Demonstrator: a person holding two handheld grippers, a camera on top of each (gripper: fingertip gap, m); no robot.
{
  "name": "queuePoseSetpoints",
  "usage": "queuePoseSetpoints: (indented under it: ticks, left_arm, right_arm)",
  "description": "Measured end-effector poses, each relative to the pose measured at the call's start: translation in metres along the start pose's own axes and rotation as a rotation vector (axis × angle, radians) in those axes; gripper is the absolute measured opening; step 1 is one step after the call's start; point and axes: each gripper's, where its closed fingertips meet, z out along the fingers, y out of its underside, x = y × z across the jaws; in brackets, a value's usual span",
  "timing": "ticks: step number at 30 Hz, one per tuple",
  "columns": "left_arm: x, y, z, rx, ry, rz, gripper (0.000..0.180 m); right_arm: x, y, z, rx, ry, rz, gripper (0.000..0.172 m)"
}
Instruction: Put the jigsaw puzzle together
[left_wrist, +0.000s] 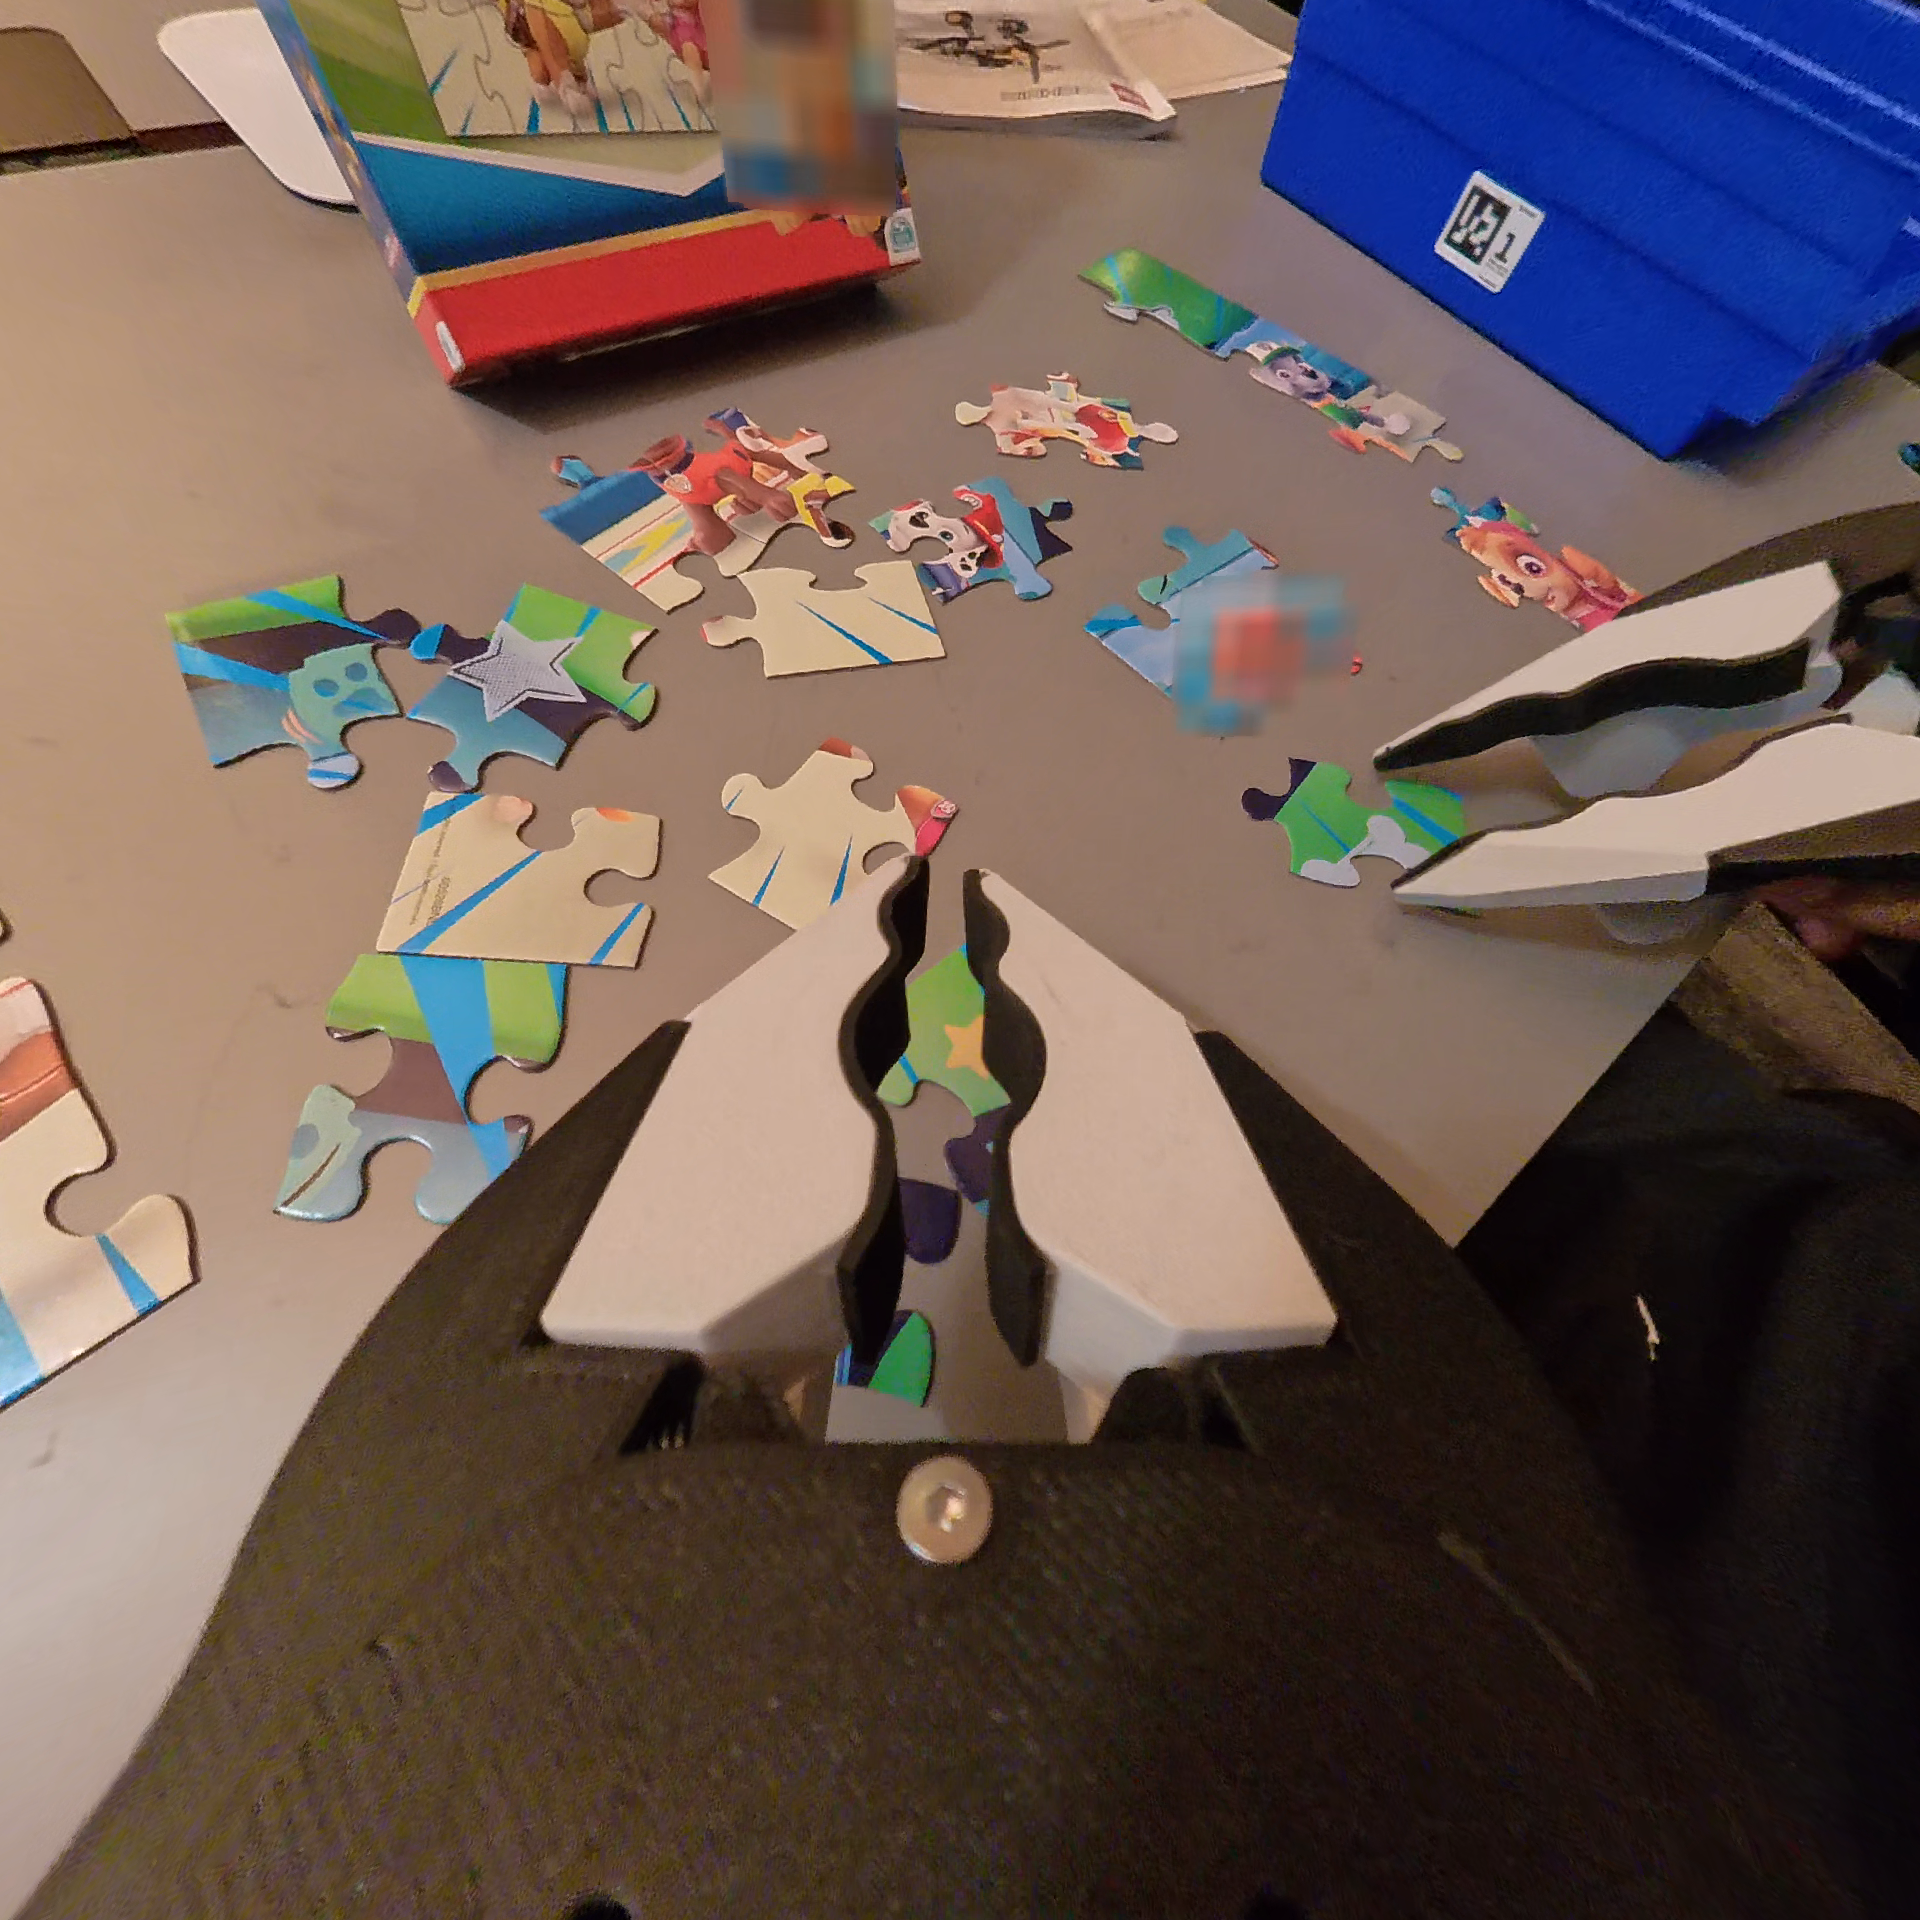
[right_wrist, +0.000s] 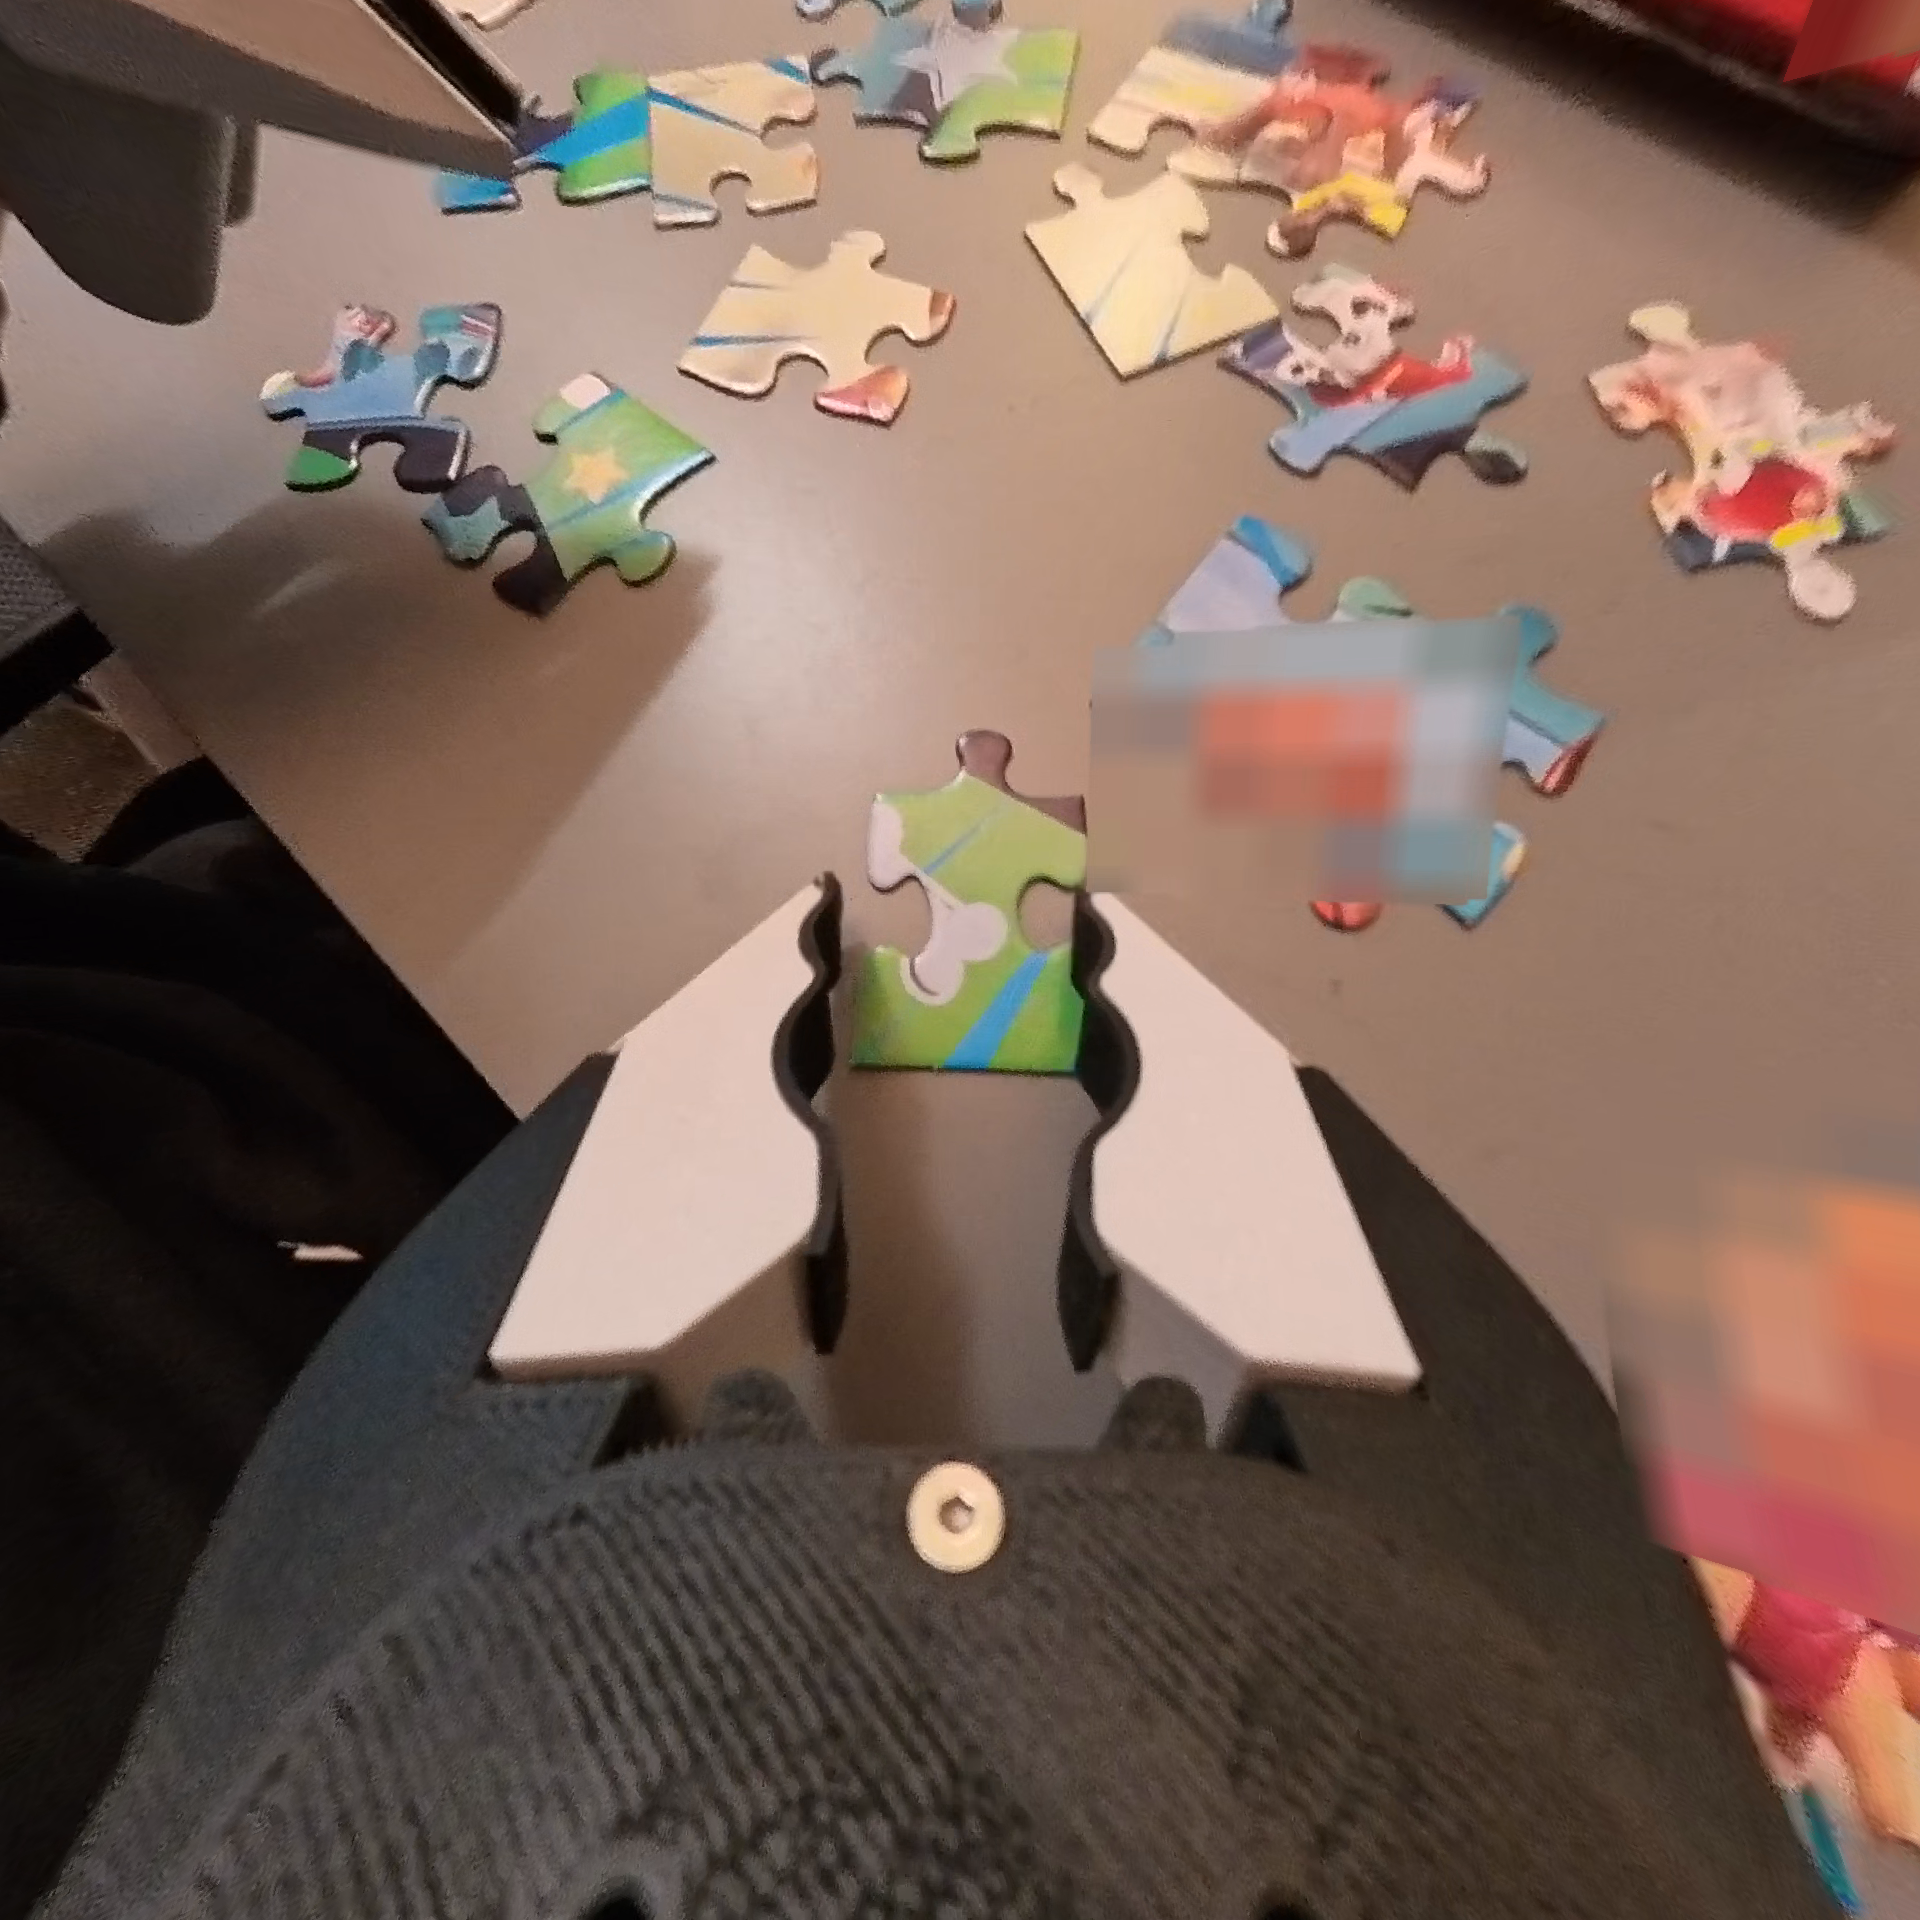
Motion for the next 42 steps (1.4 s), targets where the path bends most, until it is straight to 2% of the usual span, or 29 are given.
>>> queuePoseSetpoints:
  ticks: [4, 10, 13, 15, 18, 22, 26, 32, 37, 42]
  left_arm:
    - [0.003, -0.002, 0.008, 0.002, 0.023, -0.013, 0.006]
    - [0.009, -0.005, 0.015, 0.013, 0.041, -0.021, 0.007]
    - [0.010, -0.004, 0.014, 0.006, 0.037, -0.015, 0.007]
    - [0.008, -0.003, 0.012, 0.010, 0.031, -0.013, 0.008]
    - [0.008, -0.006, 0.009, 0.044, 0.044, -0.030, 0.007]
    - [0.019, -0.023, -0.002, 0.170, 0.120, -0.043, 0.007]
    - [0.016, -0.028, -0.013, 0.207, 0.105, -0.031, 0.007]
    - [0.007, -0.024, -0.011, 0.217, 0.076, -0.021, 0.006]
    - [0.008, -0.023, -0.011, 0.222, 0.097, -0.020, 0.007]
    - [-0.001, -0.021, -0.012, 0.229, 0.099, -0.049, 0.007]
  right_arm:
    - [-0.007, 0.001, 0.005, 0.006, -0.032, 0.024, 0.043]
    - [-0.045, -0.022, 0.033, 0.003, -0.096, -0.053, 0.042]
    - [-0.048, -0.046, 0.028, 0.093, -0.143, -0.046, 0.030]
    - [-0.031, -0.061, 0.015, 0.158, -0.139, -0.030, 0.023]
    - [0.011, -0.069, 0.008, 0.146, -0.064, -0.019, 0.033]
    - [0.052, -0.075, 0.013, 0.111, -0.008, 0.019, 0.043]
    - [0.098, -0.069, 0.018, 0.060, 0.107, 0.036, 0.046]
    - [0.104, -0.072, 0.027, 0.044, 0.037, 0.115, 0.043]
    - [0.122, -0.067, 0.040, -0.064, 0.163, 0.012, 0.046]
    - [0.157, -0.066, 0.048, -0.117, 0.198, 0.042, 0.046]
